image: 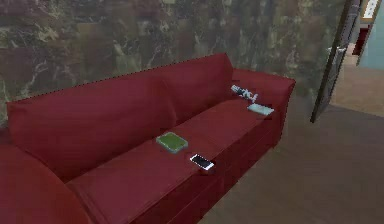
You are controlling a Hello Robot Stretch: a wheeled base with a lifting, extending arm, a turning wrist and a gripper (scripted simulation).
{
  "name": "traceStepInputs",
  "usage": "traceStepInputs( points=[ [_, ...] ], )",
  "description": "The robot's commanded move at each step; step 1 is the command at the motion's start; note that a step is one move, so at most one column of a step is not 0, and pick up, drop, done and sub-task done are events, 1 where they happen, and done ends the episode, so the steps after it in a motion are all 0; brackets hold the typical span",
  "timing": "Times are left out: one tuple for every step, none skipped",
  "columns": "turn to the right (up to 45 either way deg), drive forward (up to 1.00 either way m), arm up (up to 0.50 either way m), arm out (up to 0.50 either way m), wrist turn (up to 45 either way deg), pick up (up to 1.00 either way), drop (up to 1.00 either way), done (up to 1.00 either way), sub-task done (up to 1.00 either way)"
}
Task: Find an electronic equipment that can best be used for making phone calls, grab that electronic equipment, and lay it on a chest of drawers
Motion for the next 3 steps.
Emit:
traceStepInputs(
  points=[
    [0.0,0.45,0.0,0.0,0.0,0.0,0.0,0.0,0.0],
    [-45.0,0.0,0.0,0.0,0.0,0.0,0.0,0.0,0.0],
    [-36.0,0.0,0.0,0.0,0.0,0.0,0.0,0.0,0.0]
  ],
)
